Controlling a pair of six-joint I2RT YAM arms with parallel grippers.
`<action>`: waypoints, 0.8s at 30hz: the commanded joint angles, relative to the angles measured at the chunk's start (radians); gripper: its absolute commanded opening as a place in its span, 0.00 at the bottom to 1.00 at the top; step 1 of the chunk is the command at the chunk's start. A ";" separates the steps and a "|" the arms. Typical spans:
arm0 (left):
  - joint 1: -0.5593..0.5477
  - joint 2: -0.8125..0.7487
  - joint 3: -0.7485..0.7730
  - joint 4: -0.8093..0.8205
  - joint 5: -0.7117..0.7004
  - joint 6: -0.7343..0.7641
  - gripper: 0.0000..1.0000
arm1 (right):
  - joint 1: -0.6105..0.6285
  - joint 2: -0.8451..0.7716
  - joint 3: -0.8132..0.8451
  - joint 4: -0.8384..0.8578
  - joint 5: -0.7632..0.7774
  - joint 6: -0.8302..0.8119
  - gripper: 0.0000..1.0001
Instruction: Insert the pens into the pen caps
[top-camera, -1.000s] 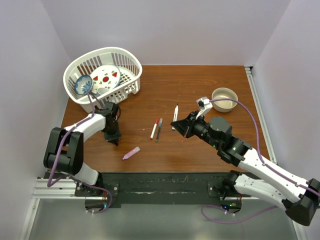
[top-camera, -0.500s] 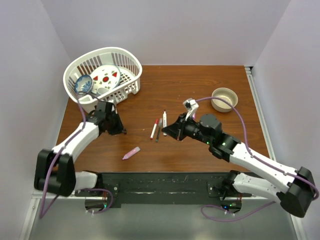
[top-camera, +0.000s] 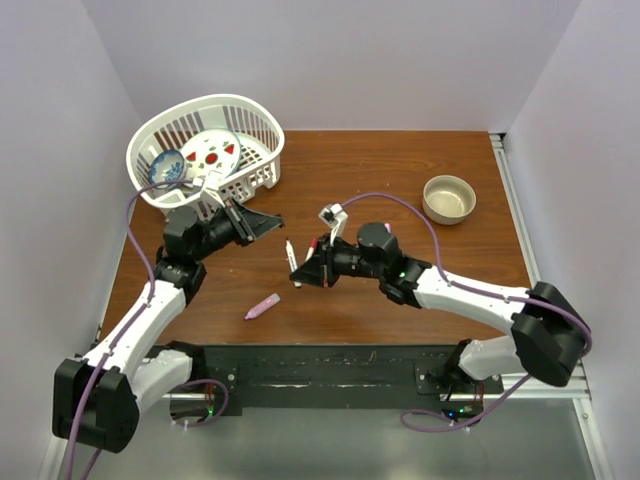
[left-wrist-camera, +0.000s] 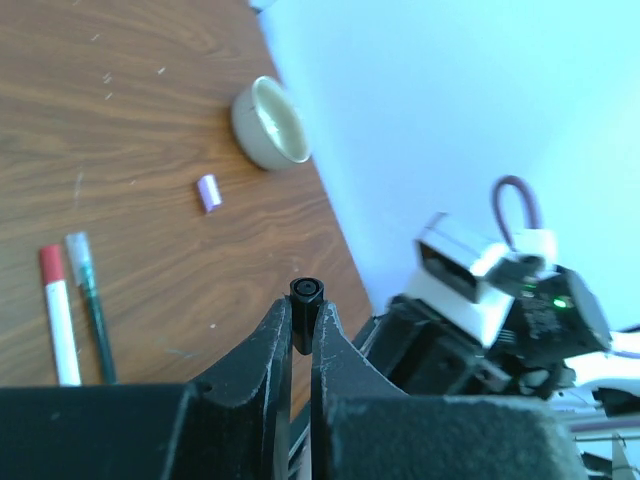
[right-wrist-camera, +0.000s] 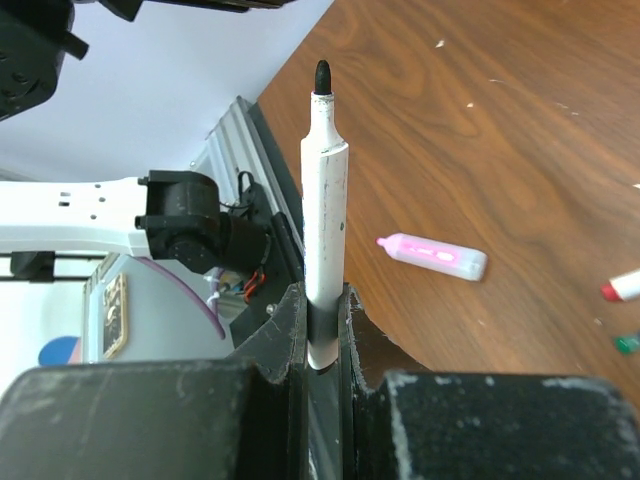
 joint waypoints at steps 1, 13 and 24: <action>-0.005 -0.062 0.001 0.128 0.074 -0.053 0.00 | 0.017 0.030 0.069 0.069 0.003 0.019 0.00; -0.005 -0.088 -0.005 0.029 0.069 0.033 0.00 | 0.017 0.035 0.074 0.058 0.035 0.025 0.00; -0.005 -0.100 -0.017 0.003 0.069 0.053 0.00 | 0.017 0.027 0.082 0.060 0.061 0.034 0.00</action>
